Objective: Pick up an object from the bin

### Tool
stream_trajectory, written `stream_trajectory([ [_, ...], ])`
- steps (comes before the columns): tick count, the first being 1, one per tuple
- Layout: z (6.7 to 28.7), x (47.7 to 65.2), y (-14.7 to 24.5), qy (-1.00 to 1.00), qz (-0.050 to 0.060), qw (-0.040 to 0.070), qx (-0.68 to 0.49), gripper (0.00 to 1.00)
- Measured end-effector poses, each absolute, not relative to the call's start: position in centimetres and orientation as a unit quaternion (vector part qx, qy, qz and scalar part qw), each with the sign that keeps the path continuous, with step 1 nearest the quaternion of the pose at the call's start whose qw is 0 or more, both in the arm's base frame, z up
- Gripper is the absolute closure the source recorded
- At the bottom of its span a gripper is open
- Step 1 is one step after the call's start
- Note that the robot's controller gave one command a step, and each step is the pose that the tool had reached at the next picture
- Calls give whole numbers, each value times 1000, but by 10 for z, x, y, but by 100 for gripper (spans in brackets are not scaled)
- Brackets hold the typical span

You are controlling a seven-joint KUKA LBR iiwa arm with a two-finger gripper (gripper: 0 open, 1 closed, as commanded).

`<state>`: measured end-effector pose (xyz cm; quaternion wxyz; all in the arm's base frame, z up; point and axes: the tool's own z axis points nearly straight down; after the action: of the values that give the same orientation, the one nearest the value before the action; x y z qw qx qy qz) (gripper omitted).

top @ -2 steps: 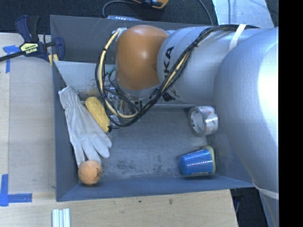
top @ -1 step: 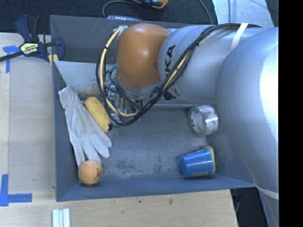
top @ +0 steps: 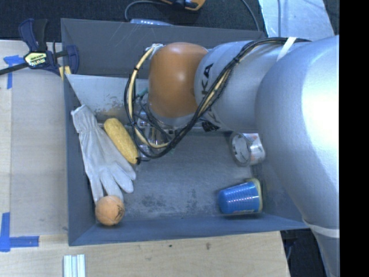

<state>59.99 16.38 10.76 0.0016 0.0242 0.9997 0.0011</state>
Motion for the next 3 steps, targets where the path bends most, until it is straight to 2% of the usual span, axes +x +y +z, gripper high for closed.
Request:
stream_trajectory([
  [1,86,596,159,1000,0,-1,-7,0],
  [2,79,598,159,994,0,1,-105,0],
  [3,75,592,155,998,0,0,-59,0],
])
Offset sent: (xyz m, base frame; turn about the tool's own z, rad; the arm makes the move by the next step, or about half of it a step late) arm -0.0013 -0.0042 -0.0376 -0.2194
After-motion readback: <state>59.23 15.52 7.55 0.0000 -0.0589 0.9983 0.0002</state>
